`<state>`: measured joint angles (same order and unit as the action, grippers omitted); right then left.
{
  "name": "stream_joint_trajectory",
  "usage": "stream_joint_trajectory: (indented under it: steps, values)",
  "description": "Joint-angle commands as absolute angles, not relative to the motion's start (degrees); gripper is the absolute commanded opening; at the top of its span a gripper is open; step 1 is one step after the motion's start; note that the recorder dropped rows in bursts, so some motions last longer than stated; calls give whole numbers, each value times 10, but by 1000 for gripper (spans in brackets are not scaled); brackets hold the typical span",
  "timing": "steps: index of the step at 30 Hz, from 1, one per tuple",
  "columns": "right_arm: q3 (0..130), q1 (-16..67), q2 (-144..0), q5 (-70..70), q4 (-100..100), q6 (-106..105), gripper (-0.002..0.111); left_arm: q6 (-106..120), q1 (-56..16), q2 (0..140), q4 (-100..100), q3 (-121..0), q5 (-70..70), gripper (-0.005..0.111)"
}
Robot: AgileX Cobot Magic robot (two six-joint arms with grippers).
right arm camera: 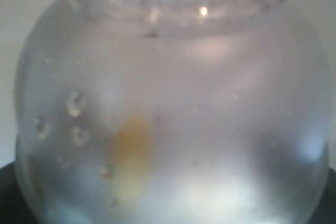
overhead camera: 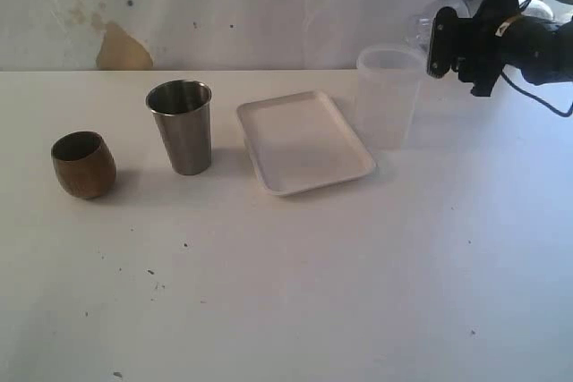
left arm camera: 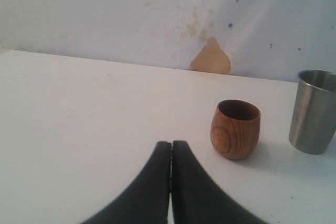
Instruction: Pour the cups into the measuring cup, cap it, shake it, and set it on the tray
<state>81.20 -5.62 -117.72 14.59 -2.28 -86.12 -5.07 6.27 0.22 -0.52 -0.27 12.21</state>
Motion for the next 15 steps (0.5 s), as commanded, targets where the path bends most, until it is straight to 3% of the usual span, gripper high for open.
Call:
stream_joint_trajectory:
  steps: [1, 15]
  values:
    - [836, -58, -1172, 198, -13, -870, 0, -51, 62, 0, -3, 0, 116, 1]
    - [852, -58, -1187, 231, 6, -940, 0, -51, 62, 0, -3, 0, 116, 1]
